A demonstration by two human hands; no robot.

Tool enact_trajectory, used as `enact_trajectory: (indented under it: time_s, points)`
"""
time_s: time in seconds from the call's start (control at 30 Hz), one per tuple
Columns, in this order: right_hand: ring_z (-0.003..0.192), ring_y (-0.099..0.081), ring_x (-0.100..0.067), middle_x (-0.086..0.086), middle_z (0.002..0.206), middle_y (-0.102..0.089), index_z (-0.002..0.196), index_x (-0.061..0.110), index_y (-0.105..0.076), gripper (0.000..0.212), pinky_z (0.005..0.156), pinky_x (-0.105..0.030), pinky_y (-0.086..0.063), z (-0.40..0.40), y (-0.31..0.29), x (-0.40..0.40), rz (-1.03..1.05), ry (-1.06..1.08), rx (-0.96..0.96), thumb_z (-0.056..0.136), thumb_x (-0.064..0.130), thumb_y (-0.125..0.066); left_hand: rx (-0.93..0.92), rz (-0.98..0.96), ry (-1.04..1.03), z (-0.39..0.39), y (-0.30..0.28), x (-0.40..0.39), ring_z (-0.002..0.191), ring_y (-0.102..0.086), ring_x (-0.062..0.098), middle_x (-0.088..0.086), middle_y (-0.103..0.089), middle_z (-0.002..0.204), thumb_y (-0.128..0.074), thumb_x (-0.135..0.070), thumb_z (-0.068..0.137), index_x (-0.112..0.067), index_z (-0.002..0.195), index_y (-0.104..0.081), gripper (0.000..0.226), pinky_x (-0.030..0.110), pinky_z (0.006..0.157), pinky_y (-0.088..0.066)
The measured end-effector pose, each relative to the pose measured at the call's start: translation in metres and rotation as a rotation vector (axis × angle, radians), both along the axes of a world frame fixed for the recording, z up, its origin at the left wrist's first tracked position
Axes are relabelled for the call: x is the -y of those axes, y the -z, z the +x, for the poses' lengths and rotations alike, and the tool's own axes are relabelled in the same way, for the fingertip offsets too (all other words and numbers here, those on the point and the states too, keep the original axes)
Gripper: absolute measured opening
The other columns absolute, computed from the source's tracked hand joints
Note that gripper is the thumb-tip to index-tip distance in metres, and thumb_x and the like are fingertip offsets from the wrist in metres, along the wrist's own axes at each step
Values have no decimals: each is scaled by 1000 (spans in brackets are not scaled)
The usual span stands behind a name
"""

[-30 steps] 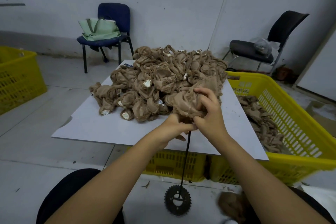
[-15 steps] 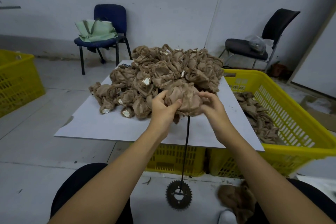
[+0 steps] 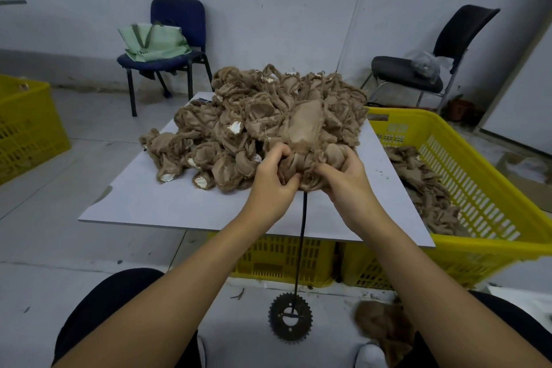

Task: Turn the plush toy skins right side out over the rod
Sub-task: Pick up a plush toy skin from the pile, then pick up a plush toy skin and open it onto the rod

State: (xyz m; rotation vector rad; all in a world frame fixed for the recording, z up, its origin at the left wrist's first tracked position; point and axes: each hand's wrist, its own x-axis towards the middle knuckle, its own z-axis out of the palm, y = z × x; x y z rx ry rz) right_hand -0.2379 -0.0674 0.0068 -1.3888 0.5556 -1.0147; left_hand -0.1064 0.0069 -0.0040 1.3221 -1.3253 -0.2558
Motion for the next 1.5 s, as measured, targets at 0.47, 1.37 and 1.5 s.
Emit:
enact_trajectory:
  time_s: [0.47,1.37,1.5]
  points:
    - [95,-69,-21,-20,102,-66,113,-3,-57,25,75,-21,-56,19,18,-8,-155,-20,-129,95,12,-66,313,-10,-271,9,15,-1,104,-42,18,-6,-34,111,-77,-15,79,-16,114,-41,50,44,86,-41]
    - [131,-47,-22,2,139,-52,125,17,-60,55,101,-47,-45,-18,17,6,-1011,171,-523,74,23,-80,864,-95,-123,18,16,-5,83,-42,24,4,-39,102,-72,12,73,-17,122,-44,64,36,70,-35]
    - [124,-51,-22,-2,132,-55,120,13,-63,50,98,-40,-48,-20,18,4,-1007,128,-540,74,16,-82,790,-62,-60,15,14,-4,88,-46,26,10,-50,103,-73,5,78,-18,121,-42,58,41,72,-45]
